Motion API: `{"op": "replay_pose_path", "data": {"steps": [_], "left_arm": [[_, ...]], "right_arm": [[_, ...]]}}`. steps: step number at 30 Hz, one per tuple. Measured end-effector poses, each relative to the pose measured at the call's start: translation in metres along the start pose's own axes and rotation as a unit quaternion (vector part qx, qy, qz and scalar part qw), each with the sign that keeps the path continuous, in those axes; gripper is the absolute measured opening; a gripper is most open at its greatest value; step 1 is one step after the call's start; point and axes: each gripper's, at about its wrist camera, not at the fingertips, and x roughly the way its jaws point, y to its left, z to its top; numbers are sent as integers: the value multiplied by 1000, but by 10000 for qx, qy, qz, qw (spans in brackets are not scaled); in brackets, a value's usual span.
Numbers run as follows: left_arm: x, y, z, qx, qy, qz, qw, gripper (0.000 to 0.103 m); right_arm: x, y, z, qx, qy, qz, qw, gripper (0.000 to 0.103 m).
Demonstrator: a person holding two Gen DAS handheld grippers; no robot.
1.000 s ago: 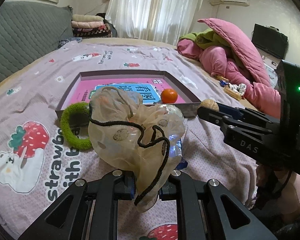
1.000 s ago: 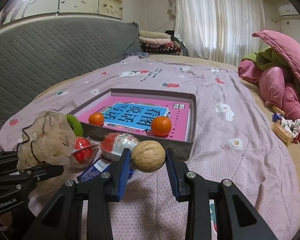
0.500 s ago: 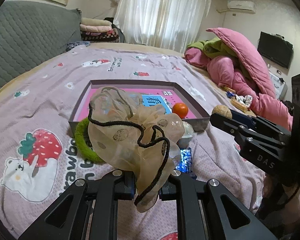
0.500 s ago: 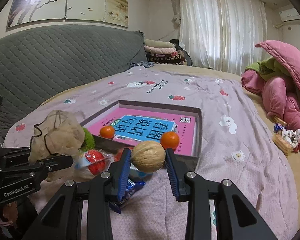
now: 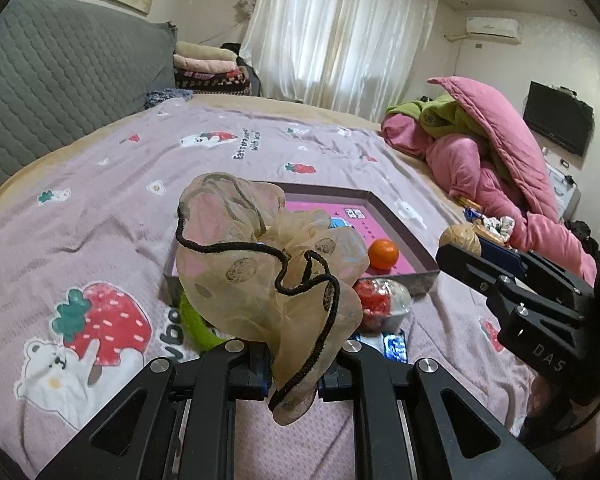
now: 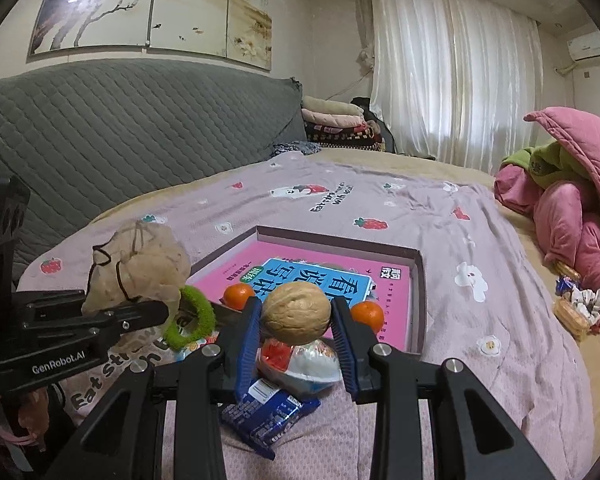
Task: Organize objects
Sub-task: 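Carry the walnut and mesh bag over the tray with both grippers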
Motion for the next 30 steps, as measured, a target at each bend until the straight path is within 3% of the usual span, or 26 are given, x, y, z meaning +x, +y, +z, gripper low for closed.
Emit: {"op": "replay_pose_path", "data": {"steps": [30], "left_arm": [[30, 12, 82, 117, -145, 34, 9998, 15]], "right_arm": [[32, -26, 79, 338, -342, 75, 9988, 36]]}}
